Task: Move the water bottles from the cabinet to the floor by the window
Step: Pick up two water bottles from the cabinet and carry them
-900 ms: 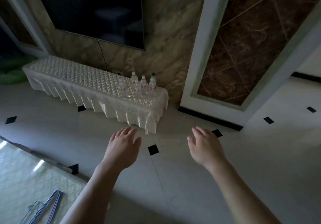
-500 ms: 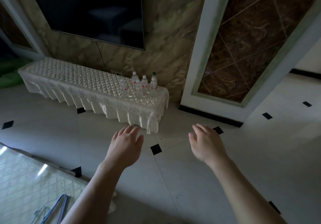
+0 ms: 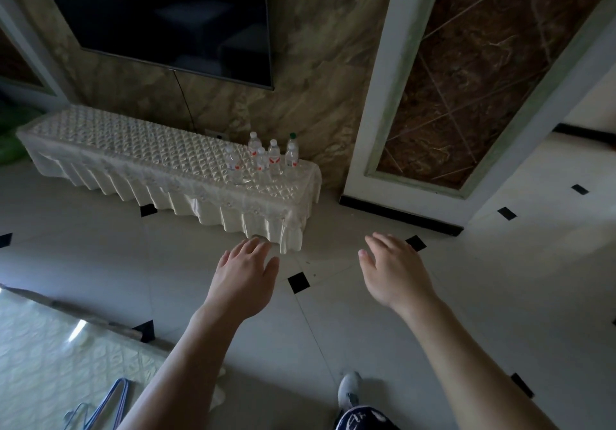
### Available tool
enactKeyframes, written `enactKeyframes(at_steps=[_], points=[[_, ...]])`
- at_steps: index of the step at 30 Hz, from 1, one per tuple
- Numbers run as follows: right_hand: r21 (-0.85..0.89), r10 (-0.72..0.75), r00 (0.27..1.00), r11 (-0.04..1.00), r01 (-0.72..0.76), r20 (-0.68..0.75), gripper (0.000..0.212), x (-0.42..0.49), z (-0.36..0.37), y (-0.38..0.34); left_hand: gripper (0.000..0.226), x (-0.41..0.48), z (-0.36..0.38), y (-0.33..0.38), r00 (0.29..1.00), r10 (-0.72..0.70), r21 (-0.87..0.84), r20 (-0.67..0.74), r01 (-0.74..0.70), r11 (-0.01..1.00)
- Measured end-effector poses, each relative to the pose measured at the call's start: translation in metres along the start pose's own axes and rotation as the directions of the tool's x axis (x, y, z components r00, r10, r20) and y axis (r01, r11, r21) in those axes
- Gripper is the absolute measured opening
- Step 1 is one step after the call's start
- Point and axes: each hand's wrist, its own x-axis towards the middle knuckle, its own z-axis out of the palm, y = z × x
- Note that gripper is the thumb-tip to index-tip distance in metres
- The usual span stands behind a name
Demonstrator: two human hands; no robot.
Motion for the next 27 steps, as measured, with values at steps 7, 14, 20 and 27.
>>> enactKeyframes(at_steps=[7, 14, 20, 27], points=[[0.016, -0.035, 0.999, 0.999, 0.035, -0.016, 0.051, 0.045, -0.005, 0.025, 0.042, 0.049, 0.012, 0.013, 1.000, -0.025, 0.045, -0.004, 0.025, 0.999], [0.032, -0.071, 0.997, 0.997, 0.072, -0.025, 0.051, 0.115, -0.024, 0.064, 0.042, 0.117, 0.026, 0.049, 0.996, -0.088, 0.029, 0.004, 0.088, 0.996], [0.034, -0.130, 0.991, 0.991, 0.129, 0.016, 0.051, 0.173, -0.039, 0.082, 0.043, 0.164, 0.031, 0.071, 0.990, -0.139, 0.023, -0.017, 0.140, 0.990], [0.023, -0.184, 0.982, 0.983, 0.183, 0.052, 0.051, 0.225, -0.041, 0.072, 0.045, 0.201, 0.031, 0.062, 0.982, -0.188, 0.019, -0.025, 0.188, 0.982]])
